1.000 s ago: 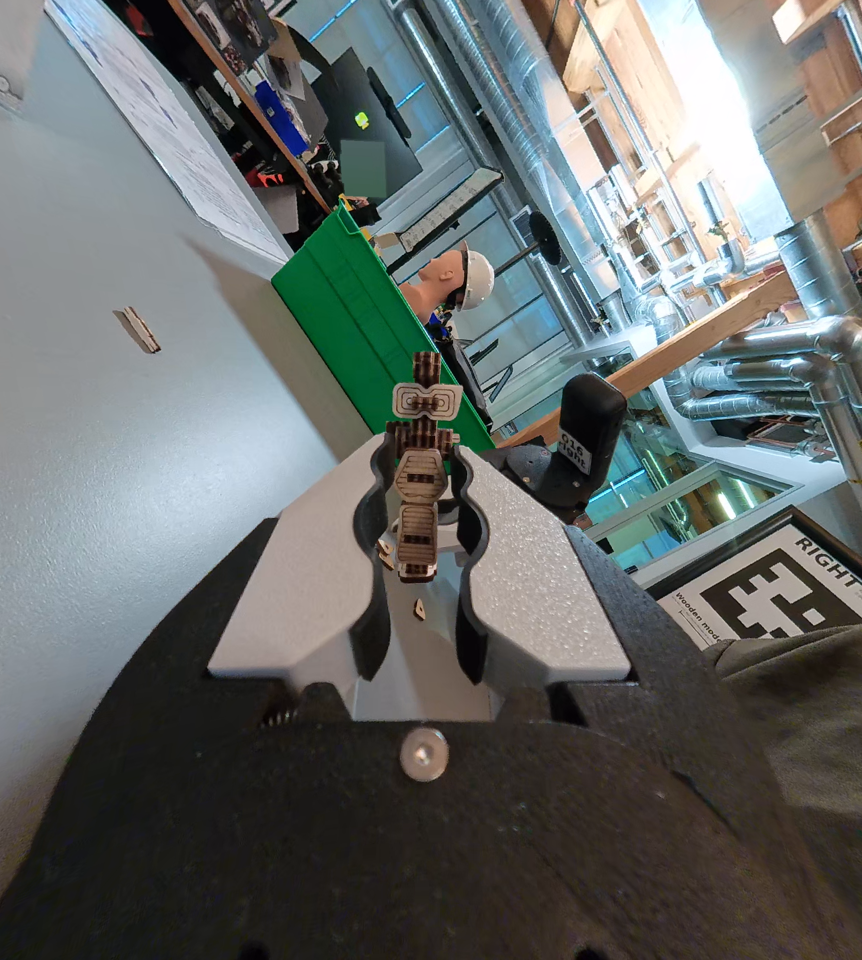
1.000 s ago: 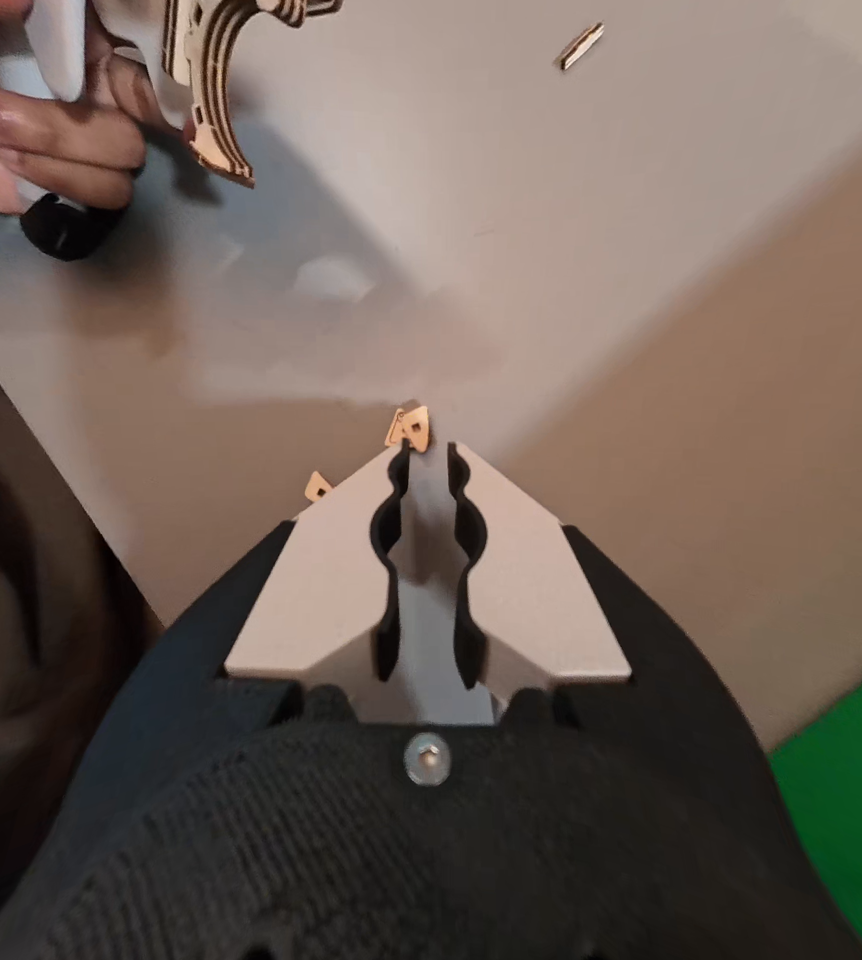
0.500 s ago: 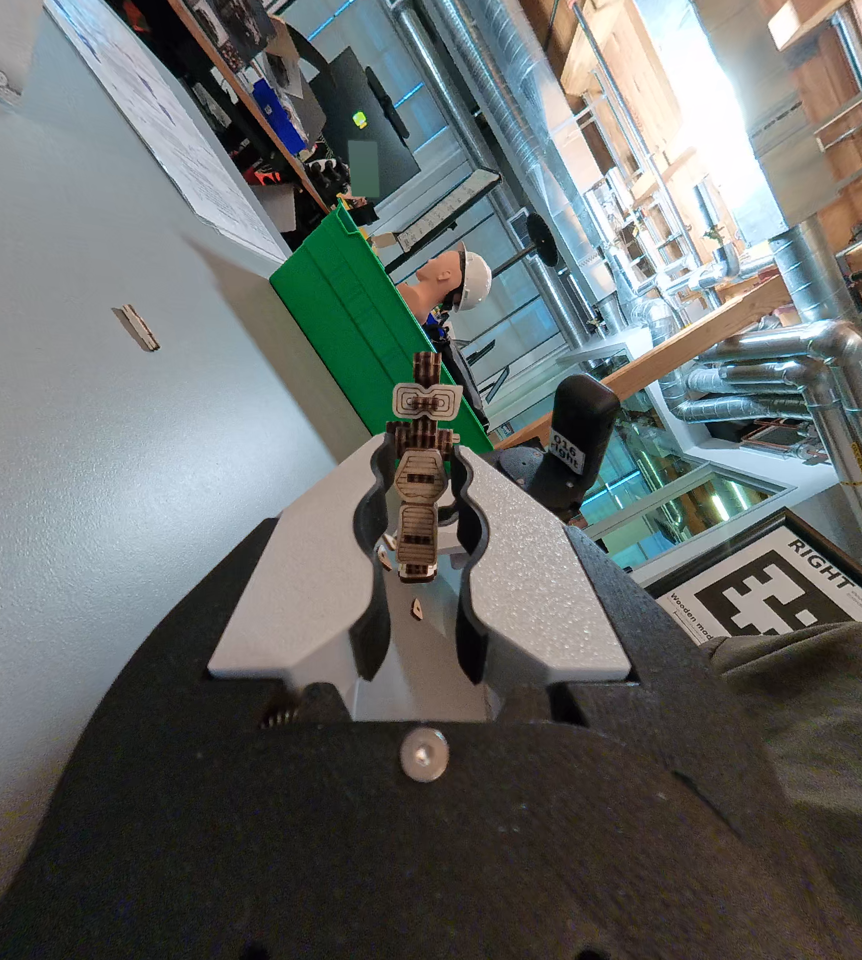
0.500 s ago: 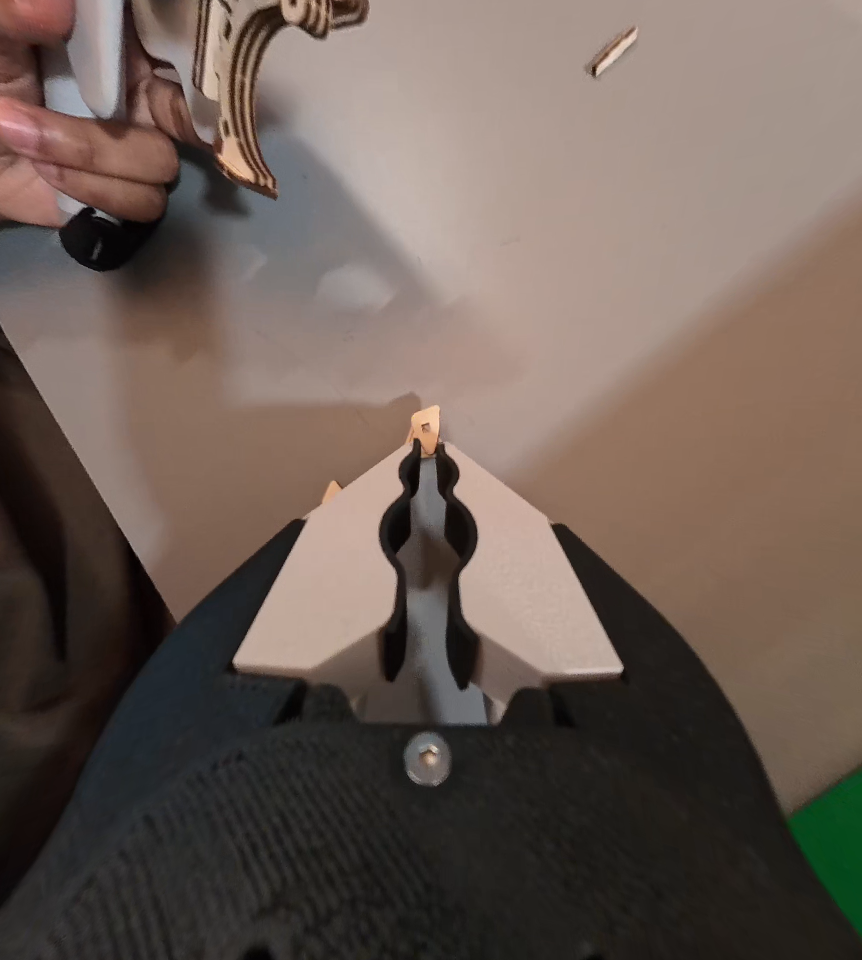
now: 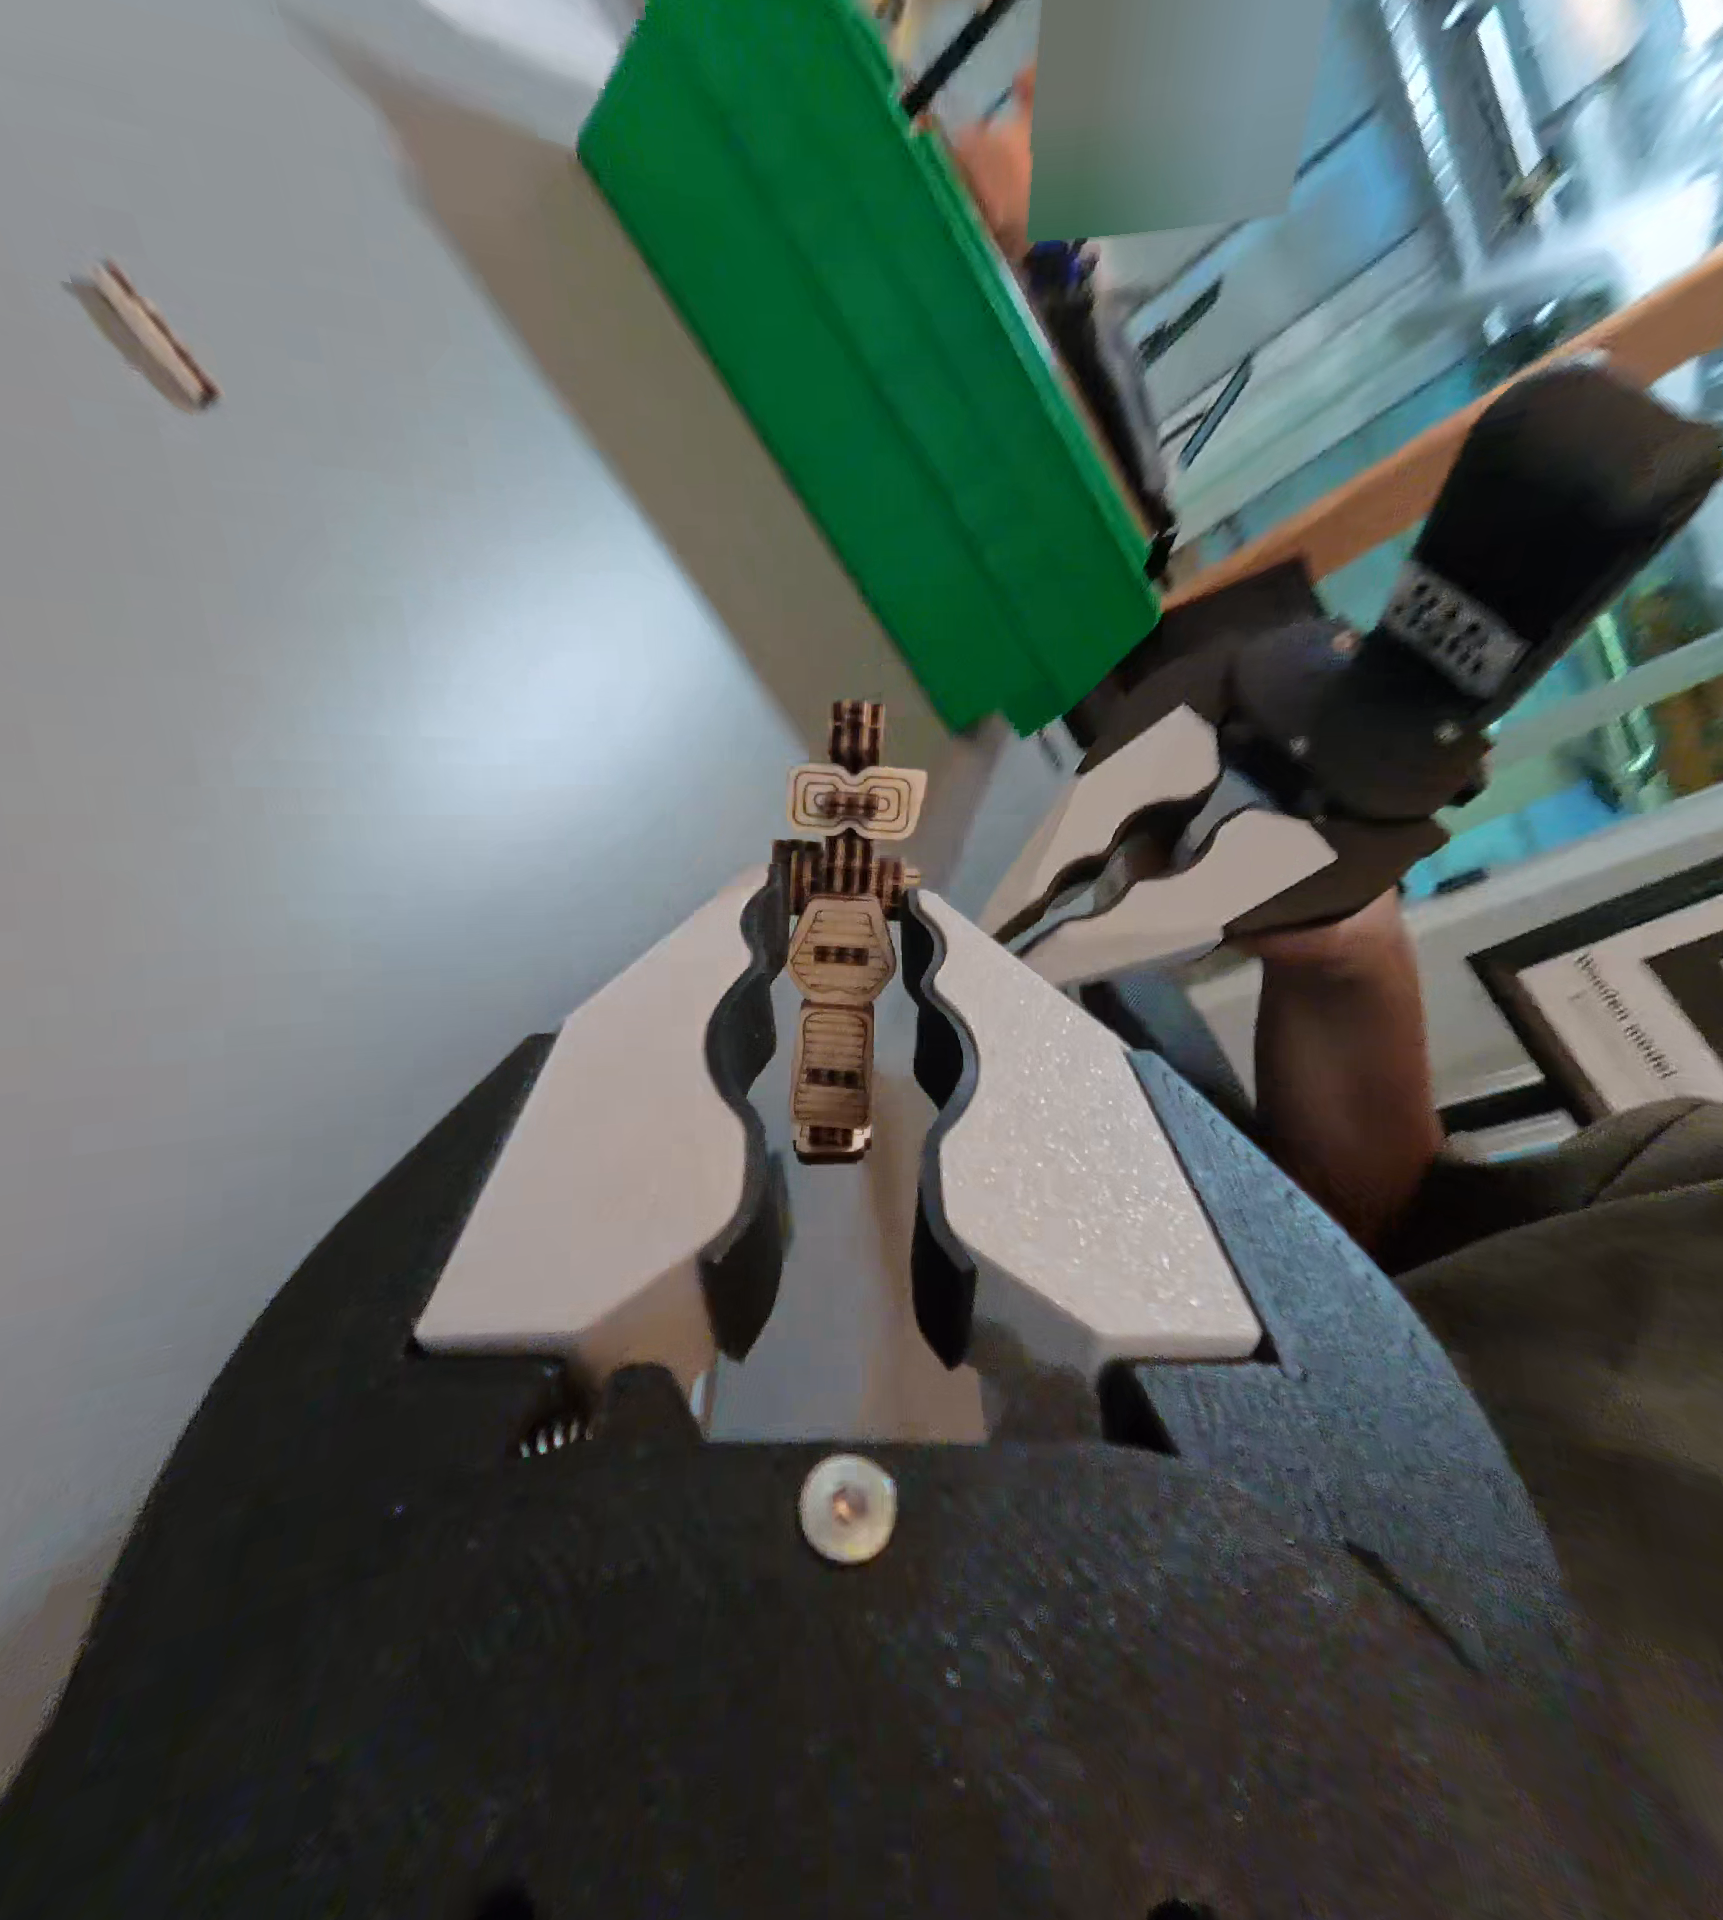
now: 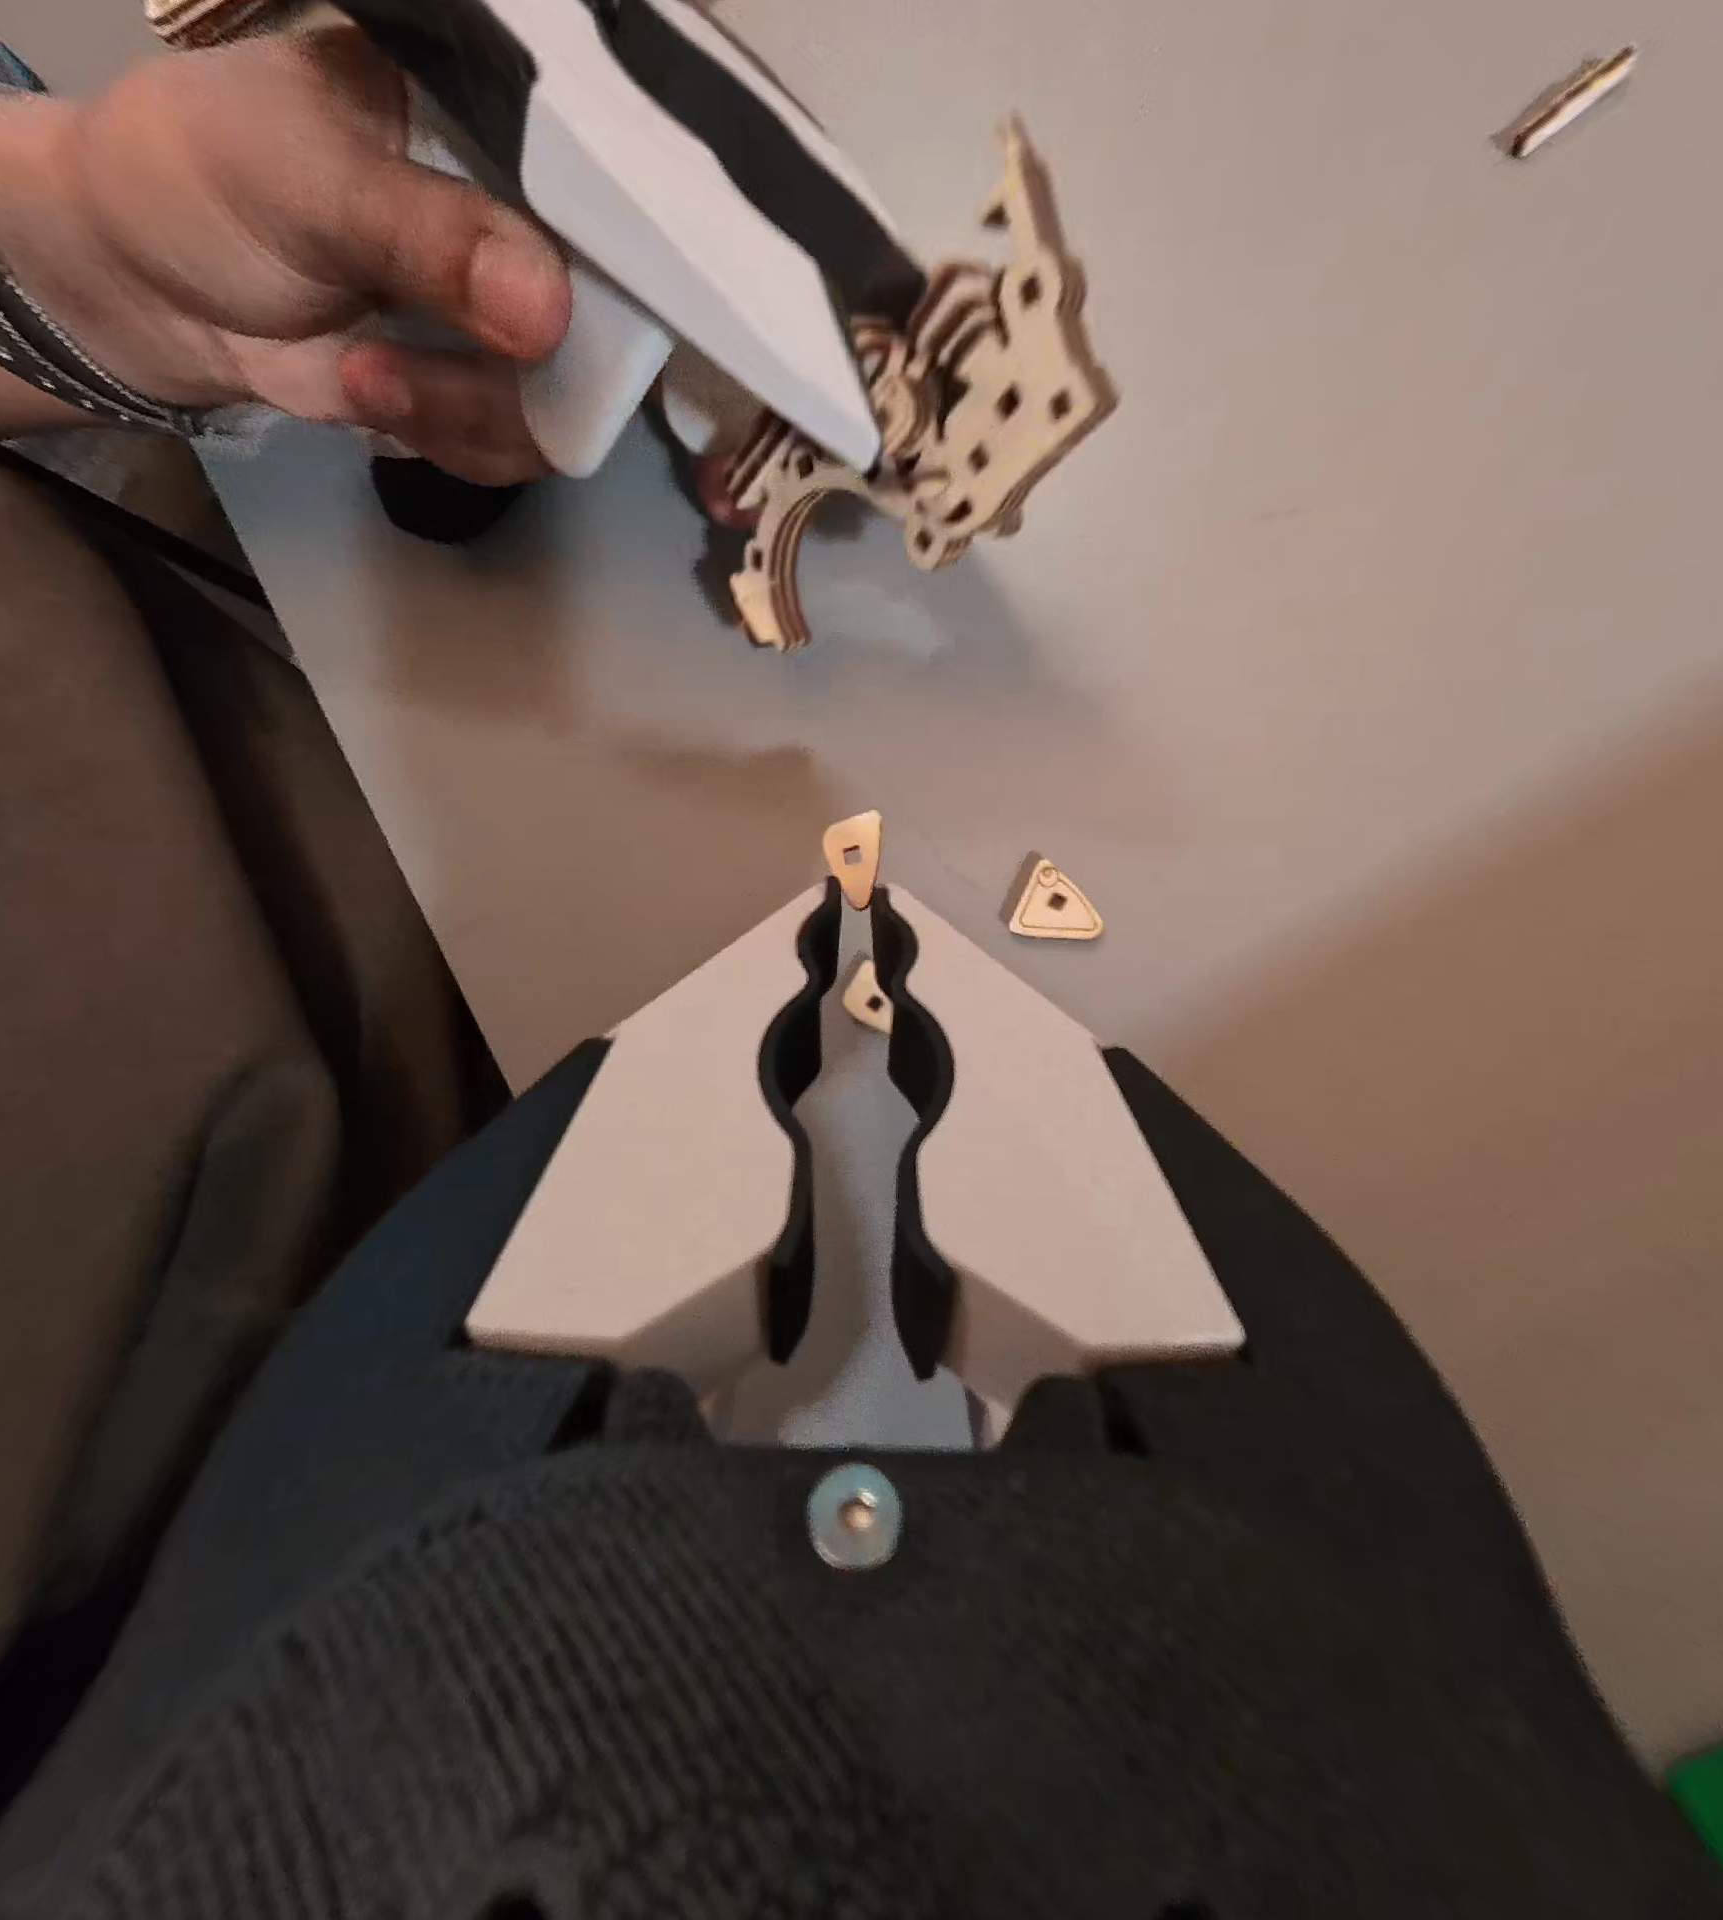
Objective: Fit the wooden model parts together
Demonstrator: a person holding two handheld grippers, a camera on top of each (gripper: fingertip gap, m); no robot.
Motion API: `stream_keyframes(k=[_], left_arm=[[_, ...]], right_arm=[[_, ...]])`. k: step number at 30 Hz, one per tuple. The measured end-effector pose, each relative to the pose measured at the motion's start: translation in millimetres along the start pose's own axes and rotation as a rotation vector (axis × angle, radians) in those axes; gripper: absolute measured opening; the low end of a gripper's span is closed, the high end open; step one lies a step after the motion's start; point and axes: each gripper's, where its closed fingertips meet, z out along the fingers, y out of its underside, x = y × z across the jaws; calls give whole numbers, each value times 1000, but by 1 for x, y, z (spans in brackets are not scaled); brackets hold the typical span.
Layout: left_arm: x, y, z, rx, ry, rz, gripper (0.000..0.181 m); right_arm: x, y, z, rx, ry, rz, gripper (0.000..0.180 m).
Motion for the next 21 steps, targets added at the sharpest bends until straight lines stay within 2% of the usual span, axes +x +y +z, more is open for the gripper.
stream_keyframes(k=[8,14,21], left_arm=[[-12,7,-8,-101,-81,18,19],[-14,11,-13,-178,-163,138,33],[-23,-9,-28,-126,-286,245,40]], right_arm=[[4,-2,0,31,-6,19,4],[1,-9,-2,73,-27,24,4],[-5,-15,-3,104,-46,18,4]])
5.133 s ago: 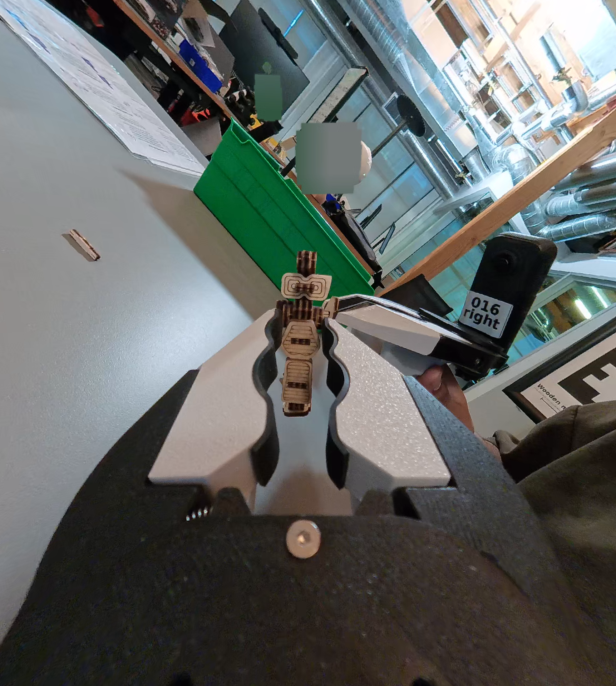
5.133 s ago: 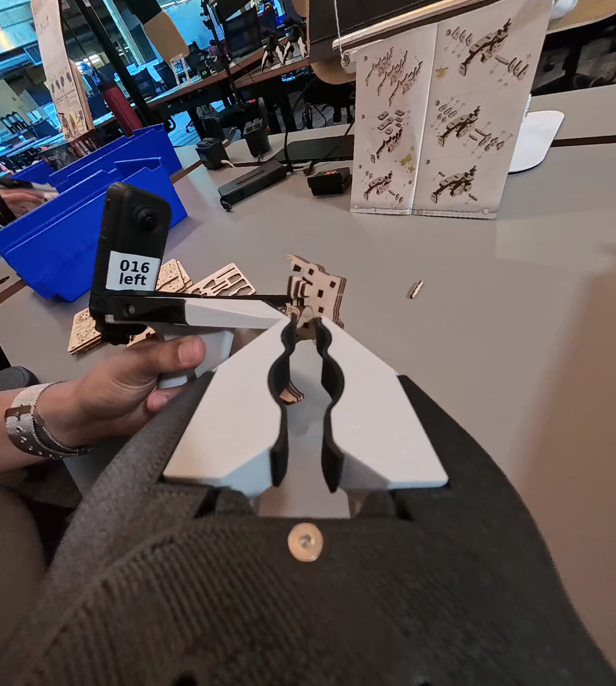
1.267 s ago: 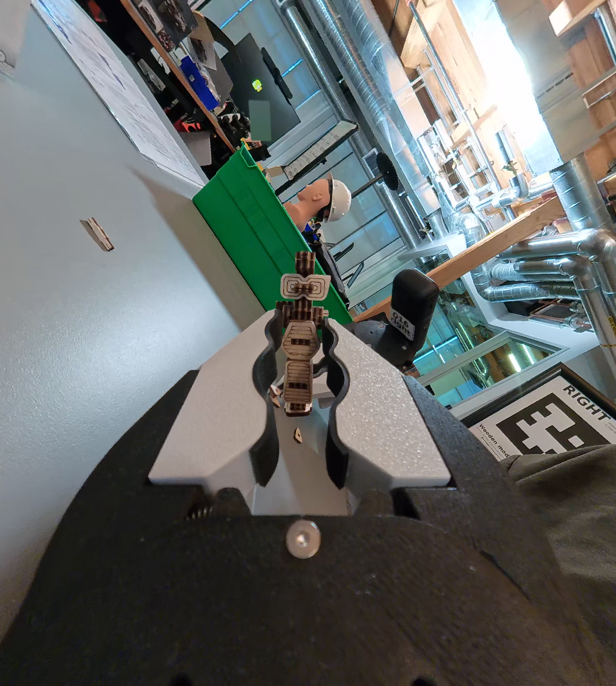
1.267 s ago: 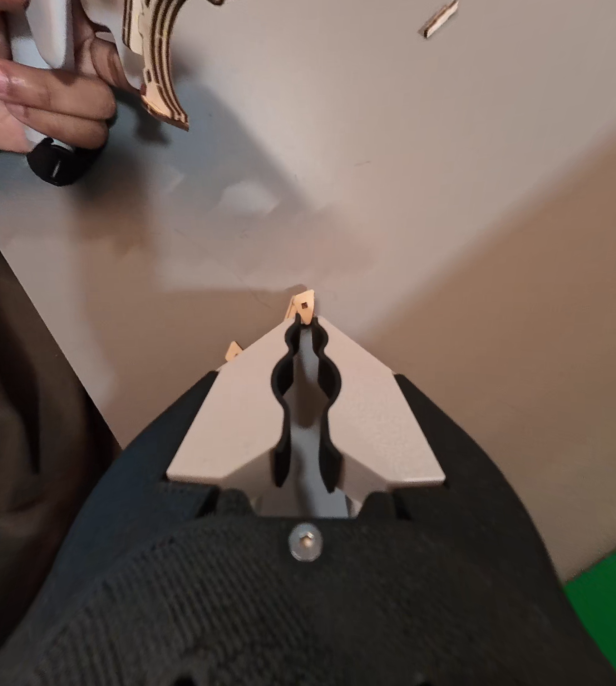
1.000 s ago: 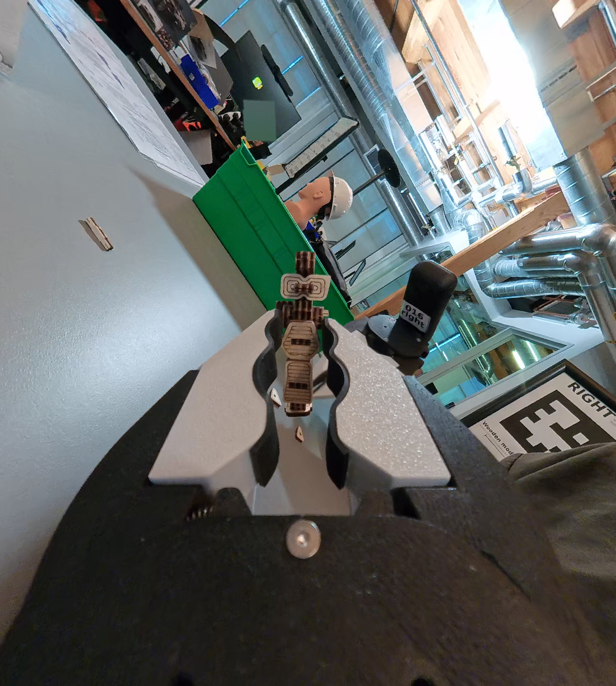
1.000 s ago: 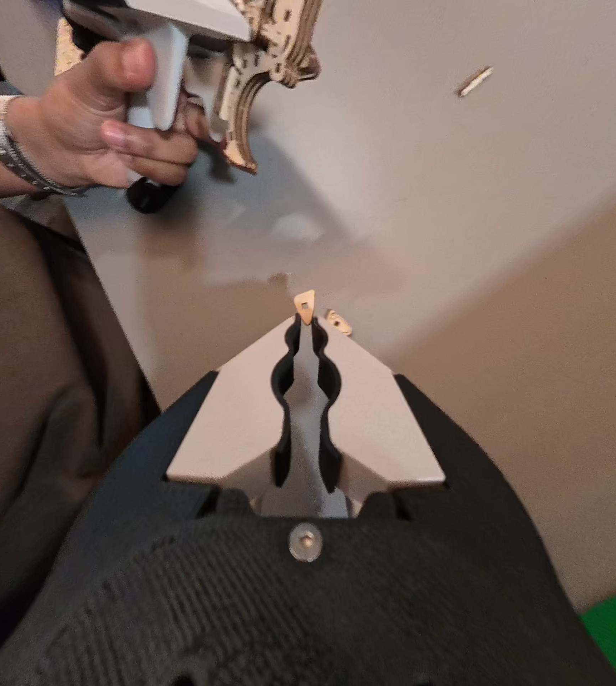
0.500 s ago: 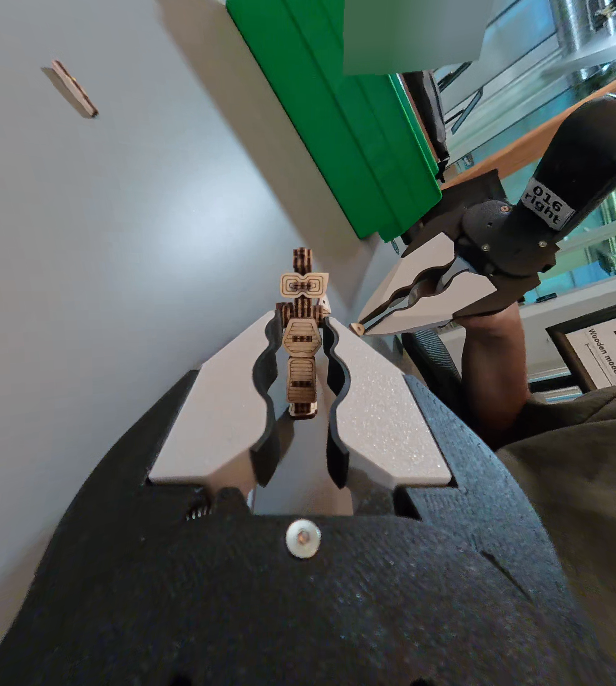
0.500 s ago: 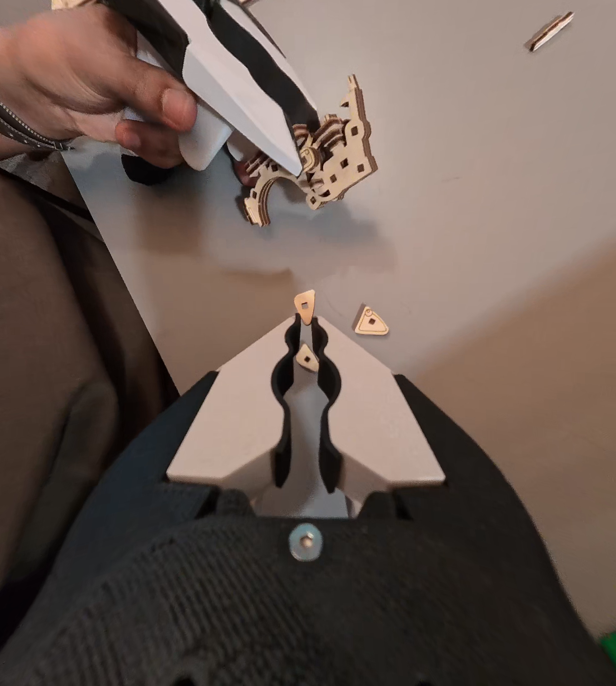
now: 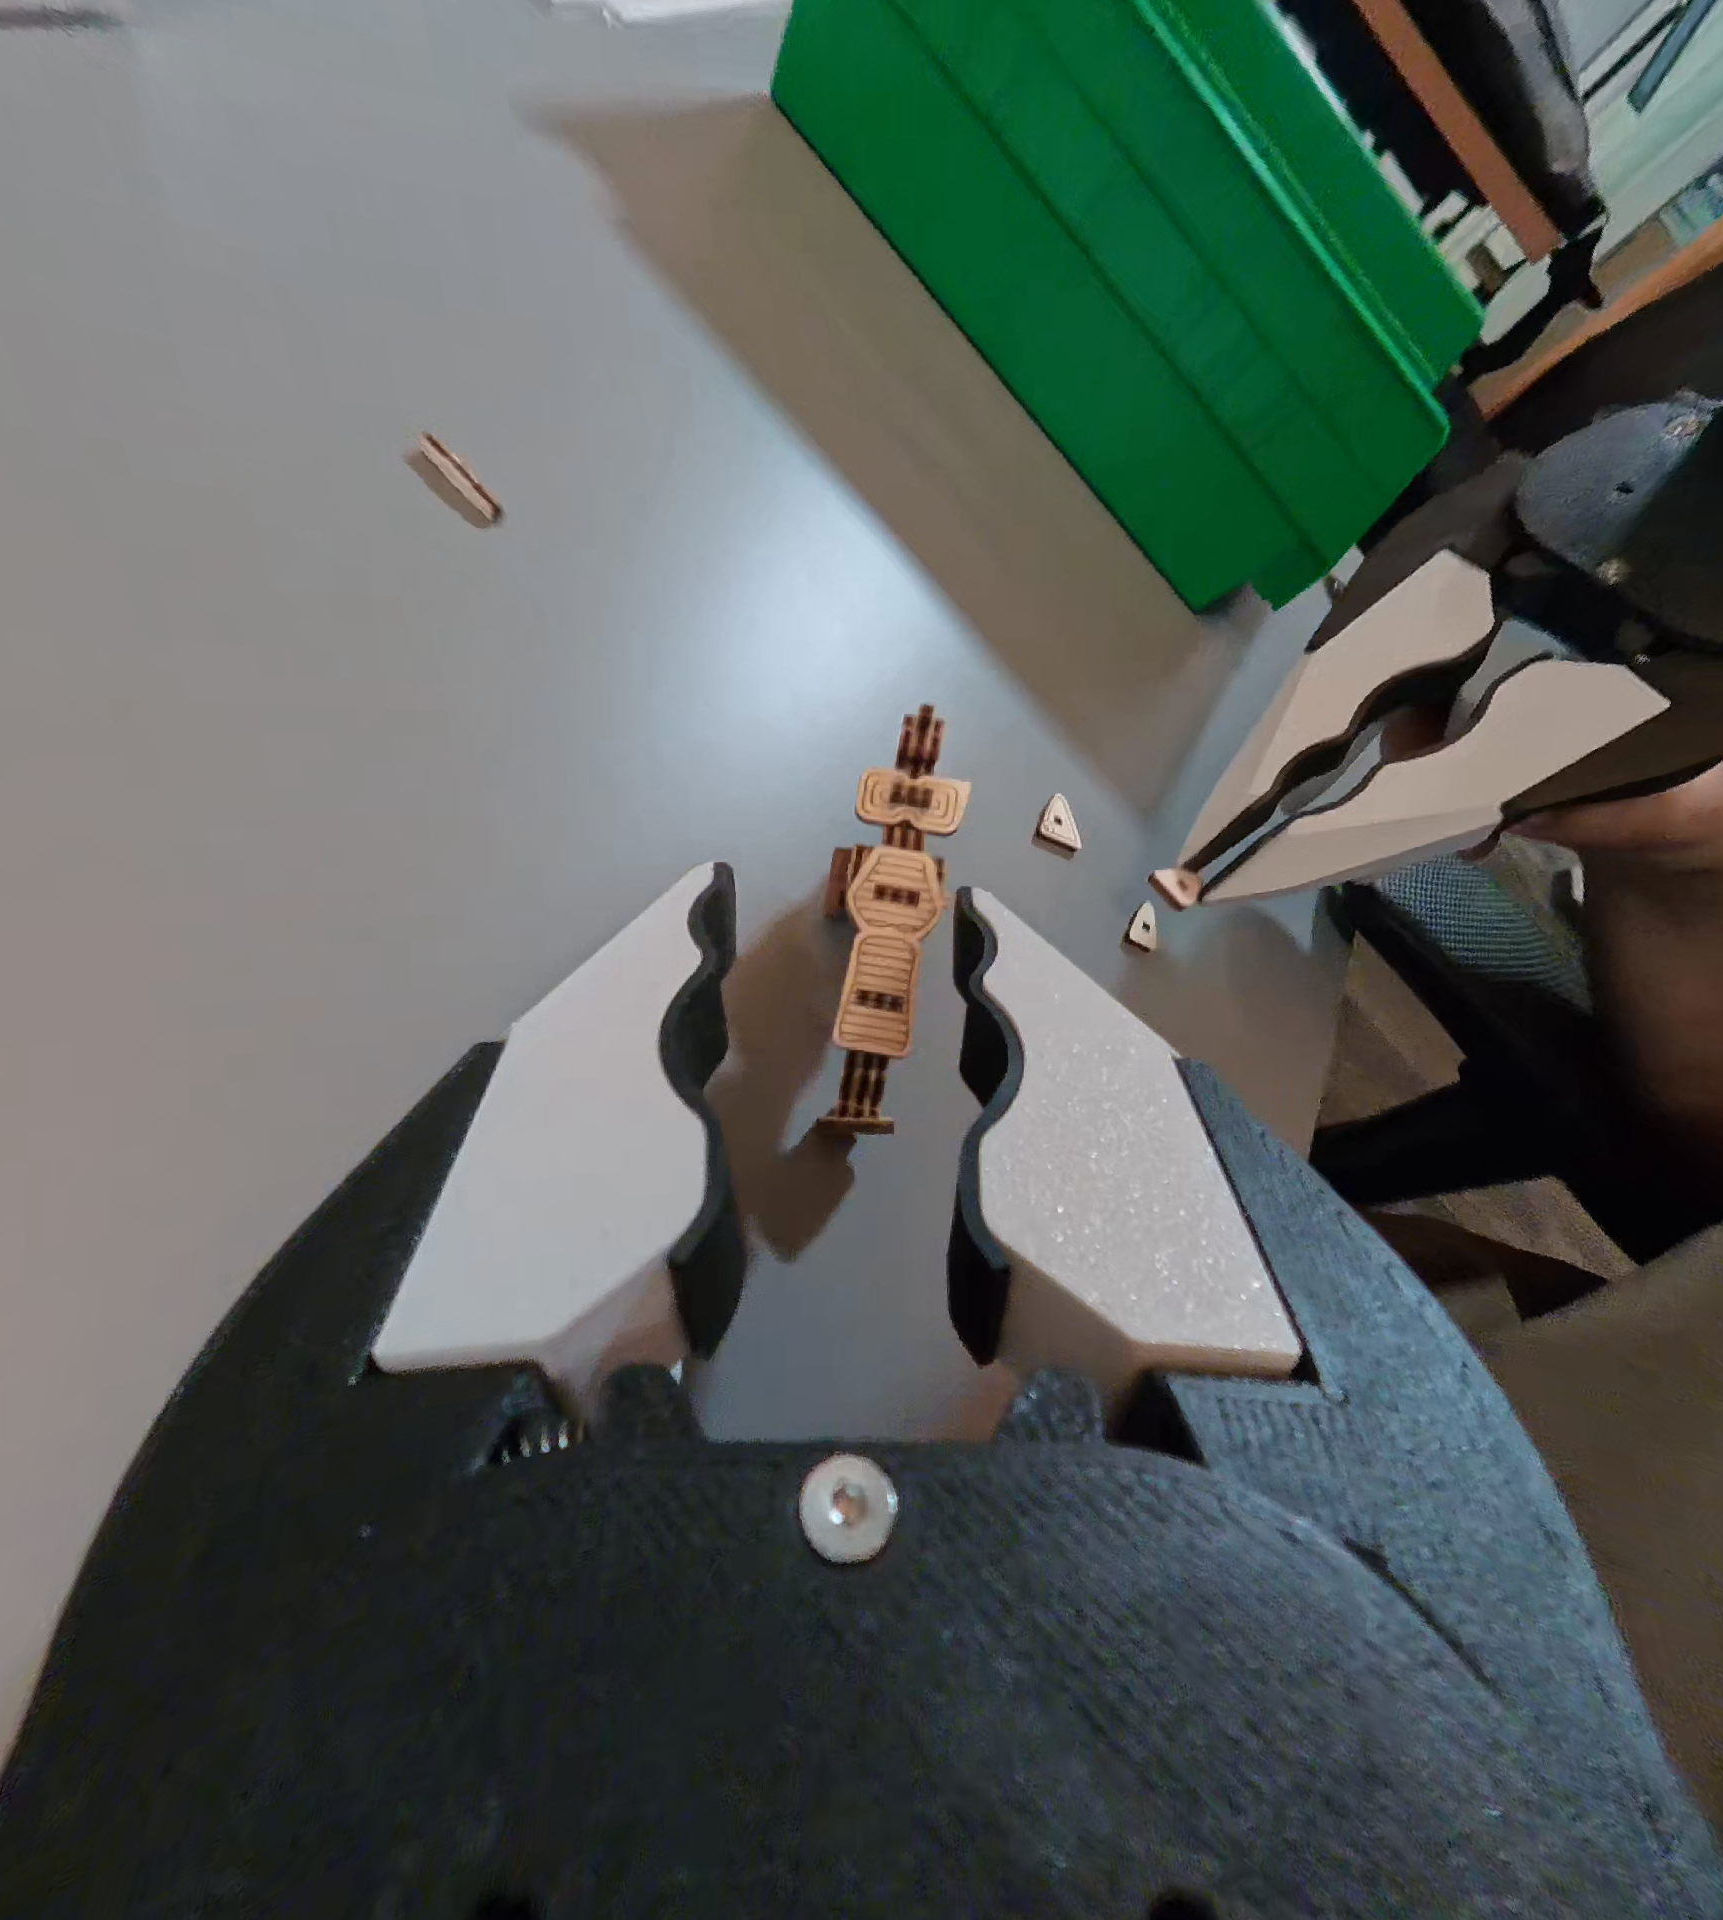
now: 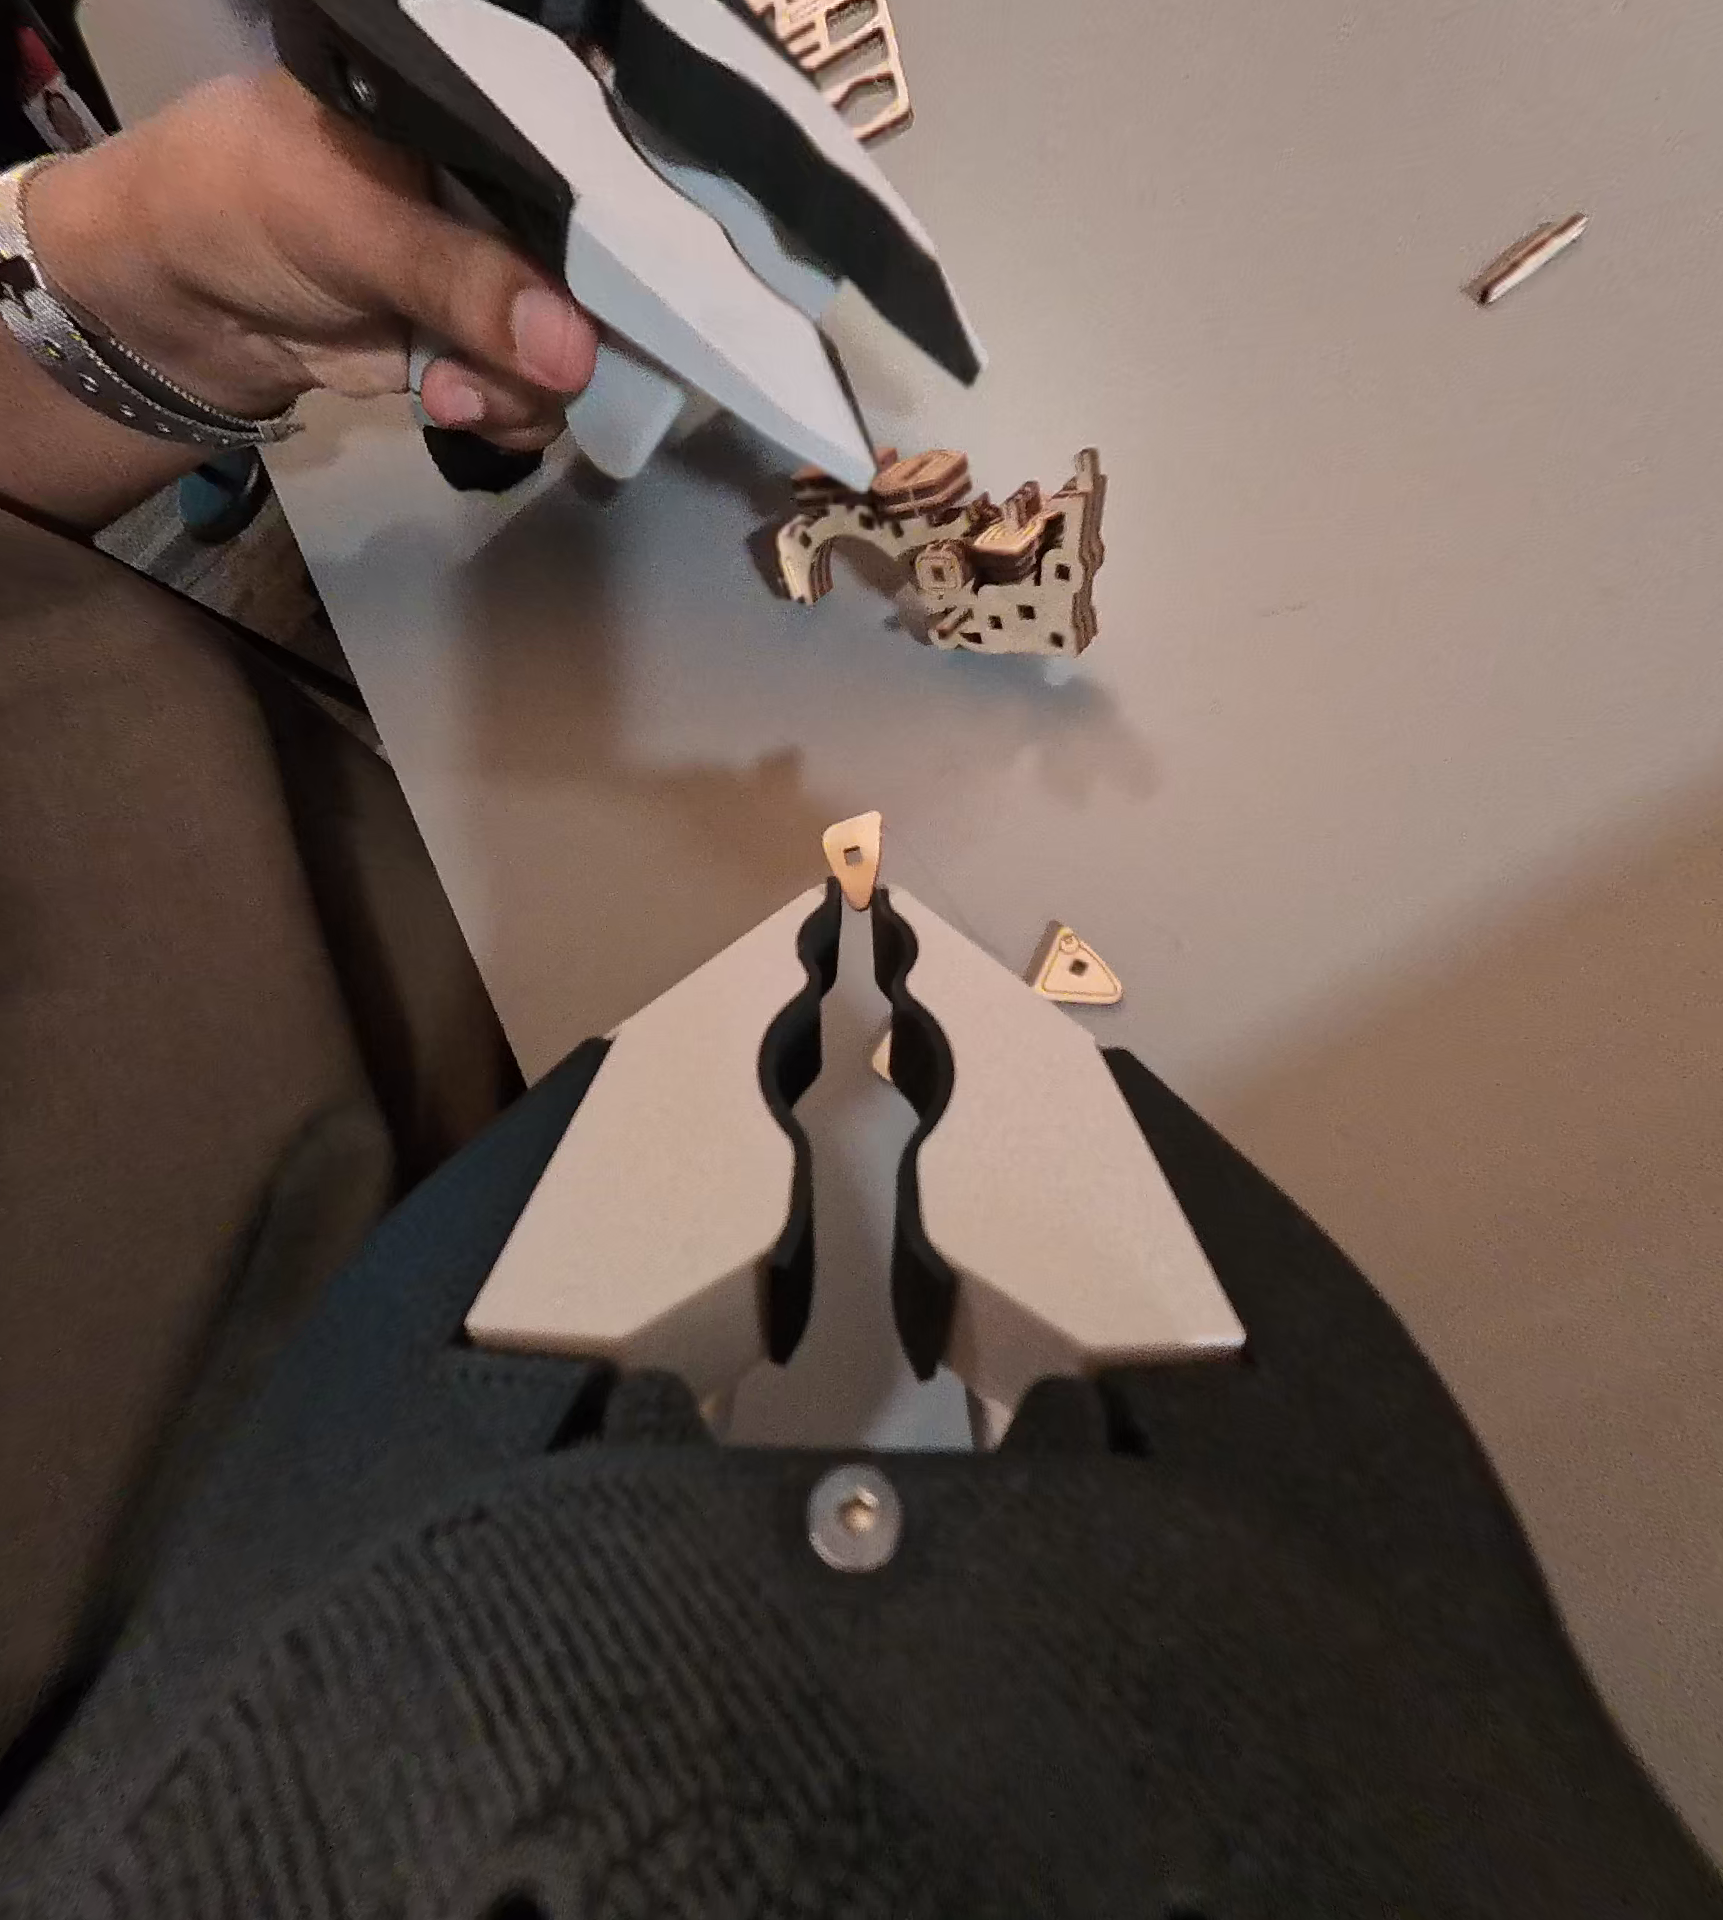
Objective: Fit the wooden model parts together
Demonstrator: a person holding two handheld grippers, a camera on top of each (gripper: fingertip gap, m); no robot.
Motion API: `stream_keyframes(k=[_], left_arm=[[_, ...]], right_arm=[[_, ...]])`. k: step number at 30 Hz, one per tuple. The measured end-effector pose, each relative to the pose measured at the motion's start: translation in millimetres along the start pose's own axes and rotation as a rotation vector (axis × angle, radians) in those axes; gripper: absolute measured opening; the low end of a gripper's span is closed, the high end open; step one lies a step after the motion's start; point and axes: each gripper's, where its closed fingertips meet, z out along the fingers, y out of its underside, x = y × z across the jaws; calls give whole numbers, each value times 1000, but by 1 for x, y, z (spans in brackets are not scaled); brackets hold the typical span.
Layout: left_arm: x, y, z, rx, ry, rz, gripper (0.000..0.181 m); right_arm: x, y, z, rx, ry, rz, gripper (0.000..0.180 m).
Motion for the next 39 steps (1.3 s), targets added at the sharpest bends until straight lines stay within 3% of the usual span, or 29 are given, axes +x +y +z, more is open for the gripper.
stream_keyframes(k=[3,6,10,15,19,26,32,35,39], left_arm=[[15,-20,-9,112,49,43,39],[61,-29,-18,198,244,138,31],[100,2,-4,56,371,261,30],[105,36,13,-60,269,555,33],[96,33,20,-16,94,757,10],[93,26,17,47,71,795,0],[95,15,17,108,118,594,0],[92,-3,13,194,203,268,0],[84,-25,0,293,479,-312,0]], right_arm=[[-2,-2,1,8,-12,-1,4],[-8,-5,2,28,-54,16,4],[-19,-6,3,36,-139,61,4],[-28,-6,2,48,-239,146,4],[-35,-12,-5,94,-348,237,4],[-37,-21,-11,158,-385,262,5],[-23,-43,-27,326,-357,287,14],[-6,-57,-39,435,-197,197,18],[1,-72,-47,505,134,-88,25]])
